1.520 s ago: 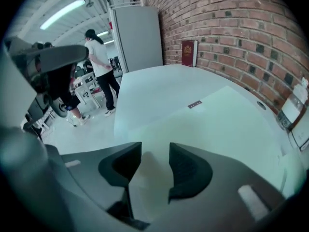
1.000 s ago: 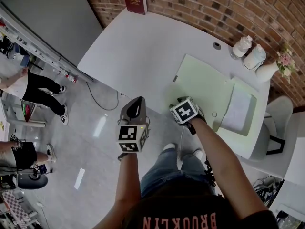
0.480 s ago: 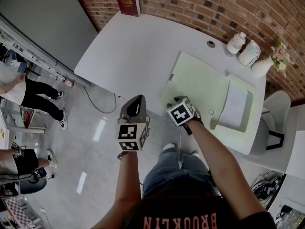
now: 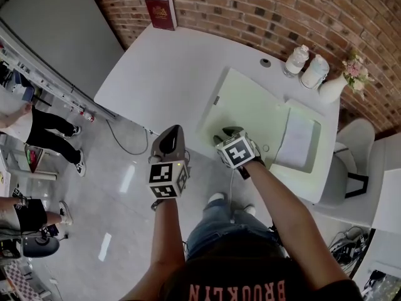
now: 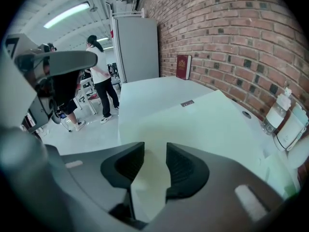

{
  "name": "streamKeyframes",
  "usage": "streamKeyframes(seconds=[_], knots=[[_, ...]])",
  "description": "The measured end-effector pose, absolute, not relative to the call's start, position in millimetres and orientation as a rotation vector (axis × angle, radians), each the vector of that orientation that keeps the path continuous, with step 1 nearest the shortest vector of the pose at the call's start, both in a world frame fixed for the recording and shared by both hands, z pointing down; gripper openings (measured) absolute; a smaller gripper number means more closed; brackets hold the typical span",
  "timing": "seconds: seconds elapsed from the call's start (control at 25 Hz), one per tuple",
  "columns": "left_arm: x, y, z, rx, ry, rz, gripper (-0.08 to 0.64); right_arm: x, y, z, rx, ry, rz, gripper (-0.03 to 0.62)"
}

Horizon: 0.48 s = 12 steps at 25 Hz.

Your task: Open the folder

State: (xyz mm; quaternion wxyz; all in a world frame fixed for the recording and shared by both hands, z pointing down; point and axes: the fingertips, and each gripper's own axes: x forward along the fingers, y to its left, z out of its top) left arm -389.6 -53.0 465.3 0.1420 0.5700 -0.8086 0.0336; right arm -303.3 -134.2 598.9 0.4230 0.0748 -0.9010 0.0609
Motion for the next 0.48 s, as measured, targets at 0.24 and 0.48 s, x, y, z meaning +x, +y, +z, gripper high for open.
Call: streamKeyframes(seconds=[0.24, 0.48], knots=[[-371.1, -54.9, 452.1, 1.659, -2.352, 0.092, -0.002, -292.3, -137.8, 574.7, 0.191, -2.322, 0.129, 0.127], [-351.6, -60.7, 437.5, 1.688, -2.363, 0.090, -0.002, -280.4, -142.2, 552.5, 0.209, -2.371, 0.123, 0.102]])
